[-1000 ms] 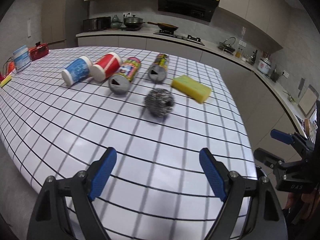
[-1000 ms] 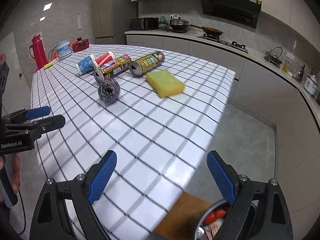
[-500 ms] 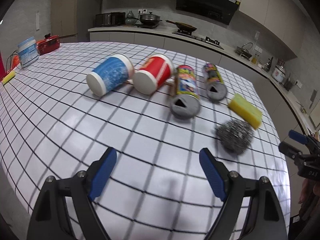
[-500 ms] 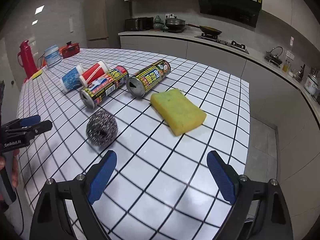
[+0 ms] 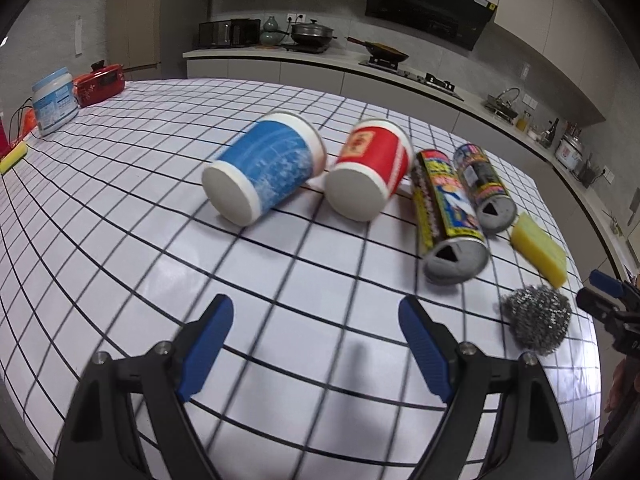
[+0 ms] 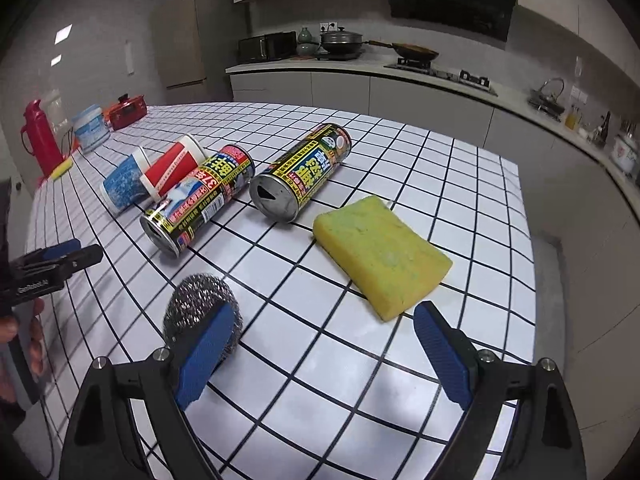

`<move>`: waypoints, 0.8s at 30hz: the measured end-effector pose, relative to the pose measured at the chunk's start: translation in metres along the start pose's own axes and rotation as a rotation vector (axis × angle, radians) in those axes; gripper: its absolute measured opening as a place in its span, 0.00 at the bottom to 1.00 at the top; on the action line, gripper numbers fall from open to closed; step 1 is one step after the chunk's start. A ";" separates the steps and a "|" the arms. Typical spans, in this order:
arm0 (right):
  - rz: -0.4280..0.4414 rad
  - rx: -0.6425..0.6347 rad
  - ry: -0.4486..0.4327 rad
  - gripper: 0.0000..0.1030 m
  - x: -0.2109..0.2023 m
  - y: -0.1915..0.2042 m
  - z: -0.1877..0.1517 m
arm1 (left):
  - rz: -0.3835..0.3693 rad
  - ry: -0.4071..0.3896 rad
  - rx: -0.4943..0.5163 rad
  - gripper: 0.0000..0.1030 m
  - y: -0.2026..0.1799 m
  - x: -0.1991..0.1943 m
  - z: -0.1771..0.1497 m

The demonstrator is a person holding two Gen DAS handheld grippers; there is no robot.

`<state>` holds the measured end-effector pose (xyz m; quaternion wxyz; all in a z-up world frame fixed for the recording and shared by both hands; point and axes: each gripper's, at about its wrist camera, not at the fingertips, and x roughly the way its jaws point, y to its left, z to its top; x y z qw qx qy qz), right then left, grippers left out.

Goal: Collect trash
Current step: 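Grasp the yellow sponge with the right tool while the left tool grasps the yellow spray can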

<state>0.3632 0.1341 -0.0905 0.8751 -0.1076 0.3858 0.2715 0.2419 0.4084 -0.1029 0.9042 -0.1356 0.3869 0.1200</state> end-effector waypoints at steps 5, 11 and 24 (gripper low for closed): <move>0.083 -0.034 -0.030 0.90 -0.007 0.025 0.006 | 0.014 0.012 -0.023 0.83 0.016 0.008 0.002; 0.127 -0.088 0.008 0.90 0.015 0.062 -0.002 | 0.009 0.022 -0.027 0.83 0.019 0.011 0.001; 0.109 -0.031 -0.019 0.90 0.017 0.052 0.009 | -0.037 0.041 -0.019 0.83 0.012 0.015 0.005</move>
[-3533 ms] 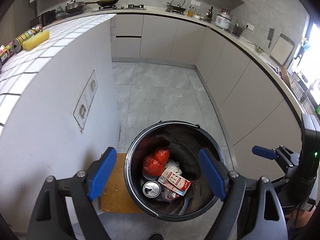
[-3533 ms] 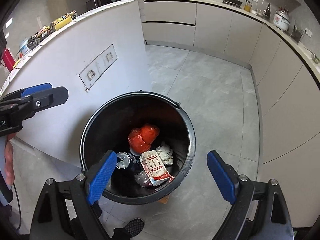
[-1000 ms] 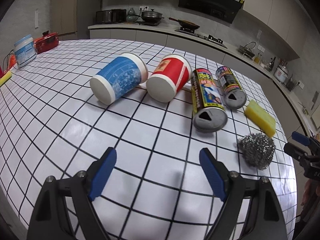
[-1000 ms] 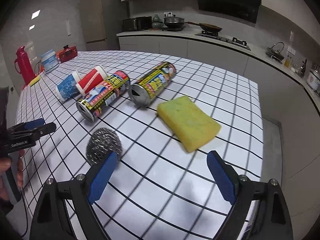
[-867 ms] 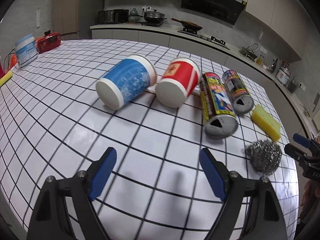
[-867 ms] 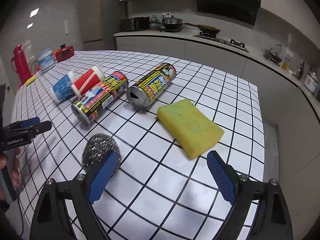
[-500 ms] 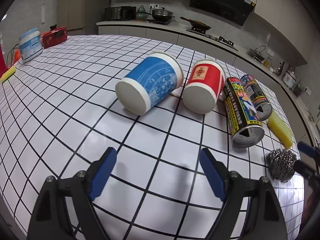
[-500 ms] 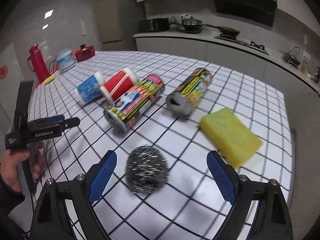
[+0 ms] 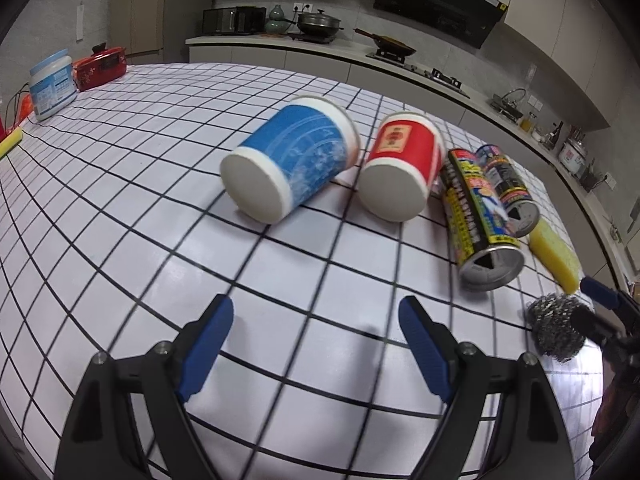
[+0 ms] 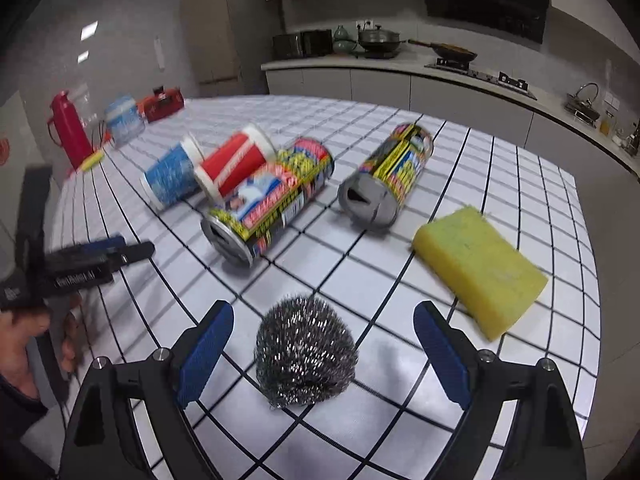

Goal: Collect trash
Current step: 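Grasp the yellow sponge with the right tool while the left tool grasps the yellow spray can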

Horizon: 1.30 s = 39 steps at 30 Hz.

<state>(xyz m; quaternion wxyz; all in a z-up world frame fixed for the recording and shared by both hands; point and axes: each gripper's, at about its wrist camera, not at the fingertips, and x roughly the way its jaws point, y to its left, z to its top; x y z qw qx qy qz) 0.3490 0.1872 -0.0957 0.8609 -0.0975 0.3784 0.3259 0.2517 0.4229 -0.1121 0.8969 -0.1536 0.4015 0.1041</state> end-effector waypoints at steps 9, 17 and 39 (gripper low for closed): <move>-0.116 0.089 -0.057 0.90 -0.013 -0.052 0.018 | -0.136 -0.031 0.056 0.83 -0.061 0.001 0.018; -0.179 0.093 0.081 0.90 0.041 -0.108 0.015 | -0.141 0.032 0.112 0.83 -0.111 0.040 0.038; -0.041 0.065 0.113 0.79 0.045 -0.094 0.005 | -0.115 0.068 0.130 0.63 -0.121 0.050 0.033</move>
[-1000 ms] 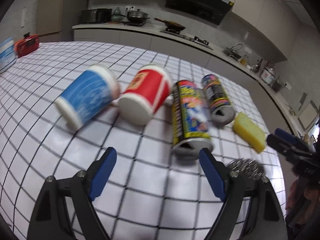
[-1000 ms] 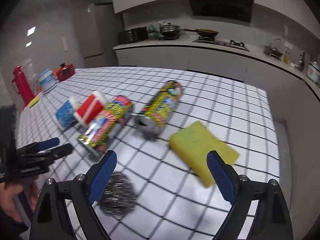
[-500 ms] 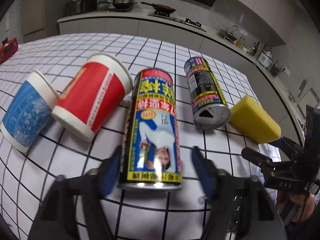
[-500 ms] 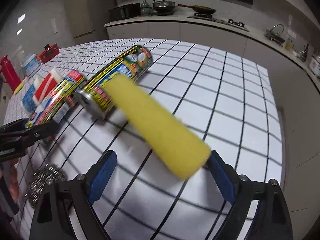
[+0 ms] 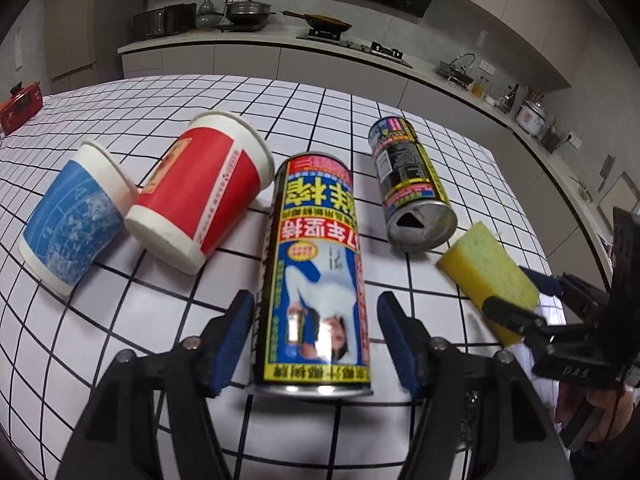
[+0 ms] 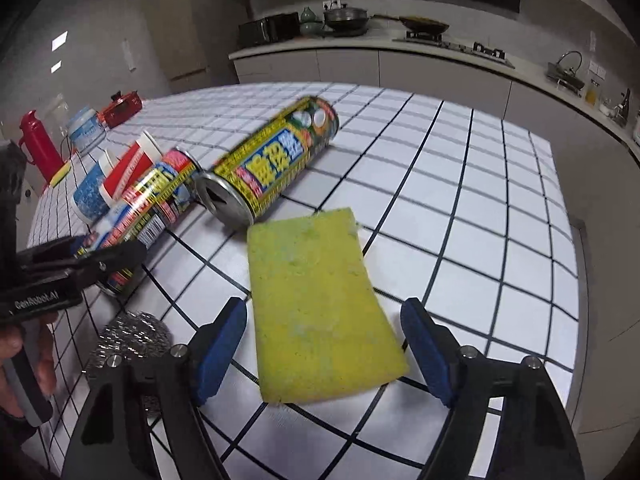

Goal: Collect trash
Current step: 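Grasp the yellow sponge with the right tool while the left tool grasps the yellow spray can, then carry the sponge and spray can over the black bin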

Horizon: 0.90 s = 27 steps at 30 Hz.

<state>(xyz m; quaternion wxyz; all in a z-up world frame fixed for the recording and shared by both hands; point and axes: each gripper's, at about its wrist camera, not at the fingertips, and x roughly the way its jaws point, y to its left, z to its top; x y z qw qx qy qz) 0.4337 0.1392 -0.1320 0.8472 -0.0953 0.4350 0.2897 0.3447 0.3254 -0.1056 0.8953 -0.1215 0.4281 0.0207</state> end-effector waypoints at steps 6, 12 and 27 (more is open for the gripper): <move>-0.017 -0.002 -0.008 0.56 -0.006 0.001 -0.005 | -0.015 0.013 0.008 0.52 -0.002 0.008 -0.003; -0.022 0.019 -0.044 0.50 -0.025 -0.001 -0.012 | -0.015 -0.019 0.018 0.52 -0.009 -0.003 -0.012; -0.065 0.044 -0.102 0.48 -0.074 -0.003 -0.042 | -0.029 -0.086 0.064 0.52 -0.041 -0.050 -0.038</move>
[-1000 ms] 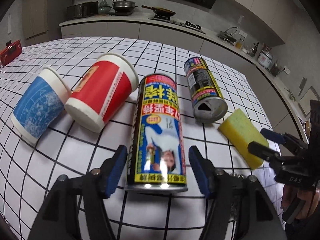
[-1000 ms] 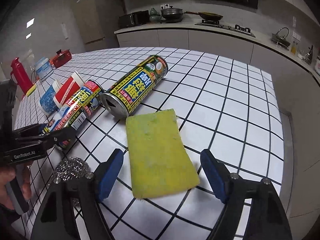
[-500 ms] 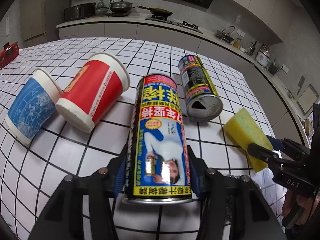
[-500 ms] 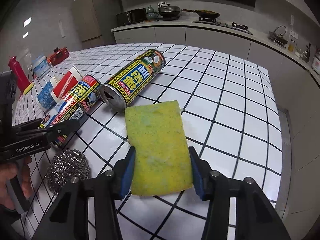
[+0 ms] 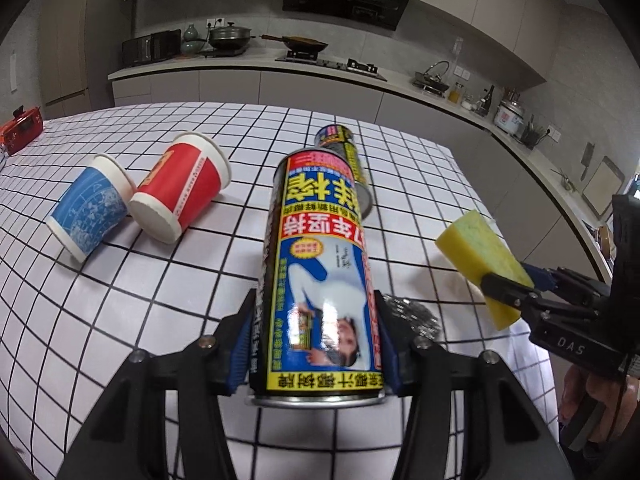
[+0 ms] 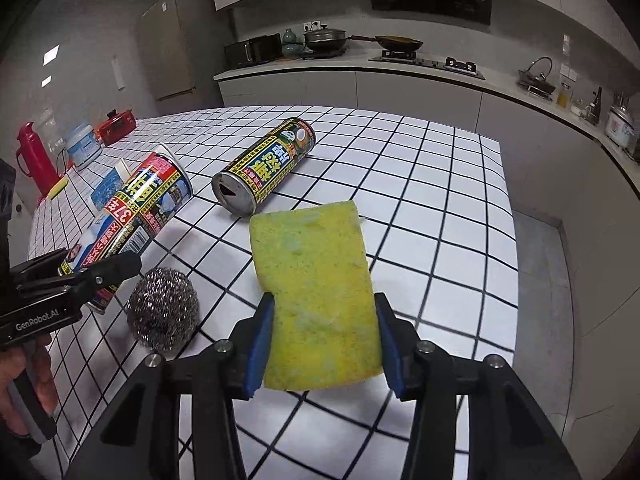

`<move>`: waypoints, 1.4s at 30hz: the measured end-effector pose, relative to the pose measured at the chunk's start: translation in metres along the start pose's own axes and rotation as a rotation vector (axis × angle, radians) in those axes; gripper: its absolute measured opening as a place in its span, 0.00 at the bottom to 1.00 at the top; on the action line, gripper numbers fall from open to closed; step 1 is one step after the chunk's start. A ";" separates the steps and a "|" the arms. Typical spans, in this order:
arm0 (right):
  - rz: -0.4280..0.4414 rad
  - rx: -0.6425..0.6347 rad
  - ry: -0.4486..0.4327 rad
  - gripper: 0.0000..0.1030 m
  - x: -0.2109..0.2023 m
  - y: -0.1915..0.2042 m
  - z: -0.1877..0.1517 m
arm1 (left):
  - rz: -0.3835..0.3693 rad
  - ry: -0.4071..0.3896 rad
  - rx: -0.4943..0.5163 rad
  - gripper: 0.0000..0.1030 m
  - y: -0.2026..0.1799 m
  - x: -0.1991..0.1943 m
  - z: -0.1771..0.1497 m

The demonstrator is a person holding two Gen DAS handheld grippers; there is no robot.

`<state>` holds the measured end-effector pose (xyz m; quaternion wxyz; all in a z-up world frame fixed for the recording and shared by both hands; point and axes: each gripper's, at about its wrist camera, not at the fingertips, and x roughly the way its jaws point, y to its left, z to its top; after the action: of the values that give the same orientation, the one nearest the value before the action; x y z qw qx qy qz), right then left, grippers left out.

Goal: Collect trash
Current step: 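Carry the sponge and spray can over the black bin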

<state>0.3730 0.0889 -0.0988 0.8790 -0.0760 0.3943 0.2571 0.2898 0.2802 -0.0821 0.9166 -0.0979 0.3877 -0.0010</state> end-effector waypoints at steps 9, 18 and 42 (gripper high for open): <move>-0.015 0.014 -0.019 0.48 -0.038 -0.017 -0.025 | -0.010 -0.022 0.017 0.52 -0.031 -0.014 -0.011; -0.037 0.051 -0.045 0.48 -0.078 -0.053 -0.054 | -0.026 -0.017 0.053 0.52 -0.079 -0.021 -0.028; -0.180 0.204 -0.020 0.48 -0.196 -0.222 -0.183 | -0.181 0.054 0.213 0.52 -0.287 -0.013 -0.095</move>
<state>0.2580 -0.2396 -0.0949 0.9055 -0.0188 0.4013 0.1366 0.2348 -0.0173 -0.0858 0.9072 -0.0345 0.3993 -0.1277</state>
